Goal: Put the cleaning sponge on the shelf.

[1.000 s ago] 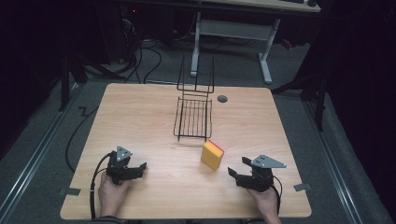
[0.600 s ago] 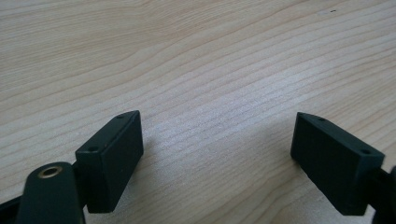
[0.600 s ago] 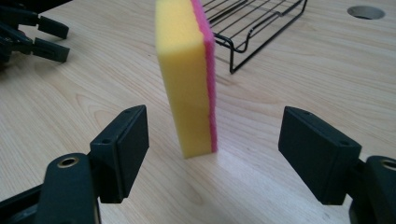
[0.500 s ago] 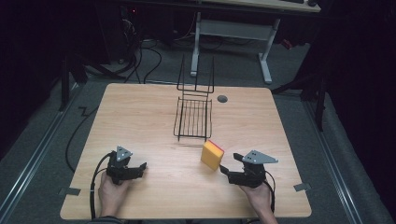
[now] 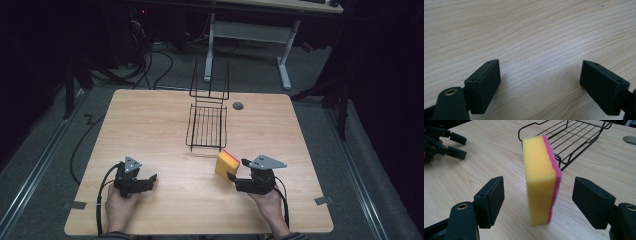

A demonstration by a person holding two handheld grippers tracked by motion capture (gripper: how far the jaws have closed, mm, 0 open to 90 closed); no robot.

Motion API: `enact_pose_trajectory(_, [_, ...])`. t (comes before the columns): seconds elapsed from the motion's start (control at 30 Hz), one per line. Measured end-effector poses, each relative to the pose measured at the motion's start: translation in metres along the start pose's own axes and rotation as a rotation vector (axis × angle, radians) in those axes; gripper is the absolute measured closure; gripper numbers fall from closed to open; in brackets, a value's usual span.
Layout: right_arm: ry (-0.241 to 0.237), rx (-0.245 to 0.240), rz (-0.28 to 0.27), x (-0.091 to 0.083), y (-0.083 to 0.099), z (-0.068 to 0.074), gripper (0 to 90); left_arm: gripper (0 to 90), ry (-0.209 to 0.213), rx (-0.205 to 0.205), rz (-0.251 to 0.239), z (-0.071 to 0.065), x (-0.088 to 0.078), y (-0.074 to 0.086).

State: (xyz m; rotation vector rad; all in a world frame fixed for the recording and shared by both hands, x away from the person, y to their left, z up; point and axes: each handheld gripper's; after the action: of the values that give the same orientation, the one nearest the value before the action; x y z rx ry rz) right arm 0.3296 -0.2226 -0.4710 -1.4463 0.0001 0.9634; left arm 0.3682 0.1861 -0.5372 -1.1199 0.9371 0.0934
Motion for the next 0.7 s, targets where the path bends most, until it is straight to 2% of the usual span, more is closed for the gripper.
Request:
enact_pose_trajectory(0.43, [-0.065,0.011,0.036,0.019,-0.005,-0.001,19.8,17.5,0.000,0.000,0.000,0.000,0.000,0.000])
enact_pose_trajectory(0.7, [-0.042,0.000,0.051,0.030,-0.005,-0.001,20.1,17.6,0.000,0.000,0.000,0.000,0.000,0.000])
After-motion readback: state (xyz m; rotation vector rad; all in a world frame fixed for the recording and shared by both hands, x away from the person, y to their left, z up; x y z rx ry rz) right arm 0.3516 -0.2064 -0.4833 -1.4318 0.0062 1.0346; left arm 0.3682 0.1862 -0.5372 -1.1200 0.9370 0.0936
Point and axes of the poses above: each handheld gripper's, and its own axes: x roughly forward along the jaws, y roughly out of its underside, z roughly to its left, and after that the axes turned 10 degrees about x, right-handed
